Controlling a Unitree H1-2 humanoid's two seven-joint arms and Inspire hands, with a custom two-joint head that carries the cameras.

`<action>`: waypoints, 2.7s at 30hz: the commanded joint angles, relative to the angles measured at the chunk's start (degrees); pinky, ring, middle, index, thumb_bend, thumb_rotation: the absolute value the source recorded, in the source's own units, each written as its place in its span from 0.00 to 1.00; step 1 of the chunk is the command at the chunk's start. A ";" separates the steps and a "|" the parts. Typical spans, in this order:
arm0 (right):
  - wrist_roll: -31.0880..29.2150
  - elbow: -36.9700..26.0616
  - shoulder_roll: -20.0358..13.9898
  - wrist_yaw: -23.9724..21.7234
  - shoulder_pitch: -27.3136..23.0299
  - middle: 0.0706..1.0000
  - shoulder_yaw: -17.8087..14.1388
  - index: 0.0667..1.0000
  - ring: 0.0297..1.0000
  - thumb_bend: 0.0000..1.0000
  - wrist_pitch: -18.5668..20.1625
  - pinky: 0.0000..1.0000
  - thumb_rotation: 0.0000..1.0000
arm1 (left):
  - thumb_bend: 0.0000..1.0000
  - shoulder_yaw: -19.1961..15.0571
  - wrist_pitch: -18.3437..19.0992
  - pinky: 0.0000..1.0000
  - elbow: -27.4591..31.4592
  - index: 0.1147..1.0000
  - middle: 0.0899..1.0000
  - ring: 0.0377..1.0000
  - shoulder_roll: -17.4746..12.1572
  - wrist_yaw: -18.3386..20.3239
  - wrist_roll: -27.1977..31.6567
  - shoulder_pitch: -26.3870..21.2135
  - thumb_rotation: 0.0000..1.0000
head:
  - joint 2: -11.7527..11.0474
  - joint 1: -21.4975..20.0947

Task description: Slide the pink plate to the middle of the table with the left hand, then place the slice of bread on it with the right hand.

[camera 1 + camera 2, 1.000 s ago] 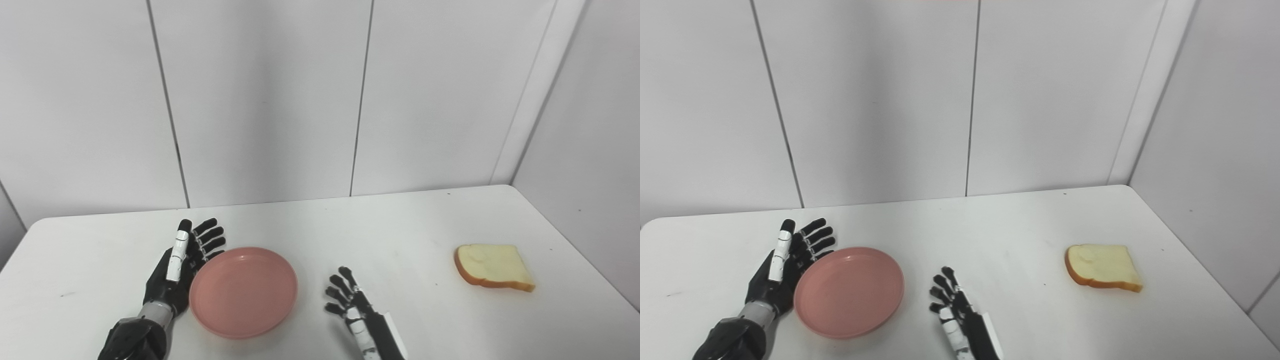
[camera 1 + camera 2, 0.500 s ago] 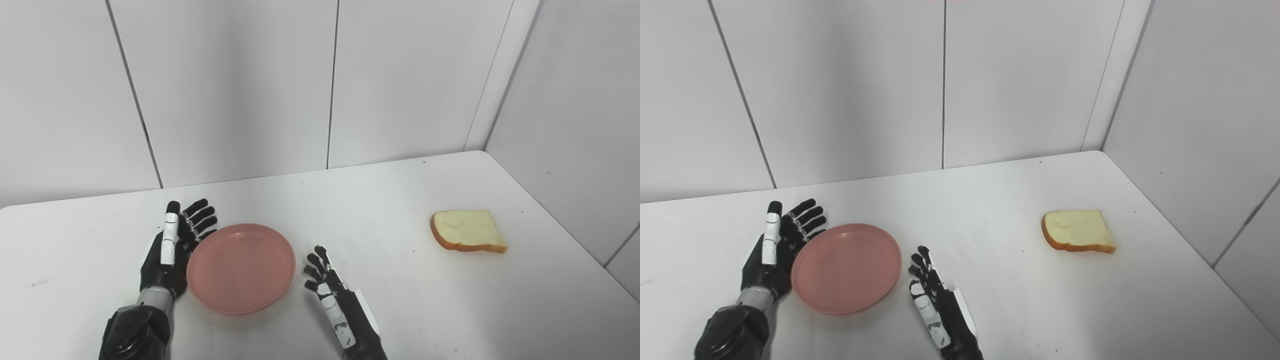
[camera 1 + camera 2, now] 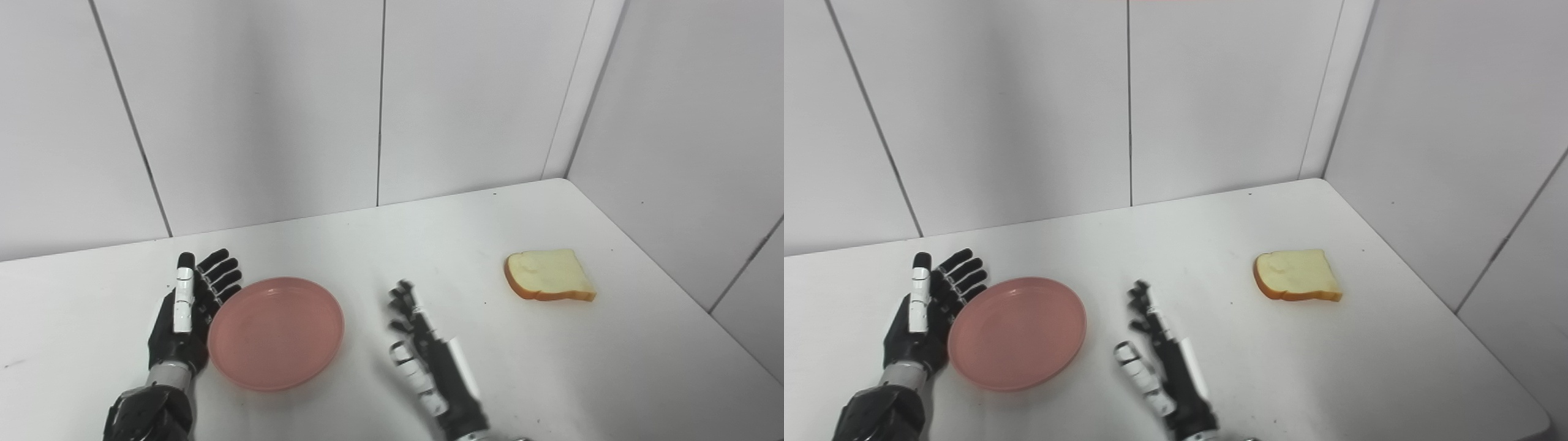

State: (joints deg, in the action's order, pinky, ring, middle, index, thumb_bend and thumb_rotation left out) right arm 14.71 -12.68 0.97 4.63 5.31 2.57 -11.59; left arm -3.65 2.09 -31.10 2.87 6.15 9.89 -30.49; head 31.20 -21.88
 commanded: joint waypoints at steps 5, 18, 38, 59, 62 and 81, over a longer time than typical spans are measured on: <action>-0.29 -9.44 -6.17 -1.37 -4.51 0.94 -3.85 0.97 0.92 0.99 1.56 0.87 0.94 | 0.90 0.05 2.05 0.77 -4.54 0.66 0.75 0.76 -0.59 0.07 -0.22 2.02 0.92 | -0.27 -0.59; 9.09 -17.57 -27.13 -11.16 -13.61 0.99 -10.81 0.94 0.97 1.00 9.90 0.91 0.84 | 0.91 0.19 0.87 0.77 -6.28 0.68 0.75 0.76 -0.34 -0.83 -1.28 1.74 0.90 | -0.26 -0.13; 17.38 -4.14 -52.08 -33.64 -25.15 0.96 -6.07 0.91 0.98 1.00 20.23 0.92 0.40 | 0.90 0.13 0.96 0.78 -5.04 0.67 0.74 0.75 0.81 -1.09 -1.42 2.28 0.88 | 0.26 1.49; 21.13 14.21 -57.20 -44.68 -33.50 0.95 6.19 0.93 0.95 1.00 21.72 0.78 0.34 | 0.90 0.81 1.88 0.77 -3.88 0.67 0.73 0.74 0.91 -0.67 -1.53 2.71 0.89 | 0.47 2.23; 21.53 16.52 -56.76 -44.11 -34.57 0.95 7.39 0.92 0.94 1.00 20.57 0.77 0.34 | 0.90 0.93 1.71 0.76 -3.88 0.66 0.73 0.74 0.86 -0.47 -1.37 2.76 0.88 | 0.50 2.47; 27.12 27.57 -54.22 -41.51 -39.25 0.95 14.06 0.91 0.96 1.00 18.05 0.83 0.32 | 0.89 1.30 3.75 0.76 -2.04 0.68 0.71 0.73 1.05 -0.22 -0.90 3.59 0.88 | 1.12 3.05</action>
State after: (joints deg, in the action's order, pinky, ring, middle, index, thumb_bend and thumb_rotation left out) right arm 41.28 14.82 -51.99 -38.28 -31.81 16.99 8.03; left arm -2.58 0.41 -31.01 3.44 6.18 8.79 -29.66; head 32.26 -18.90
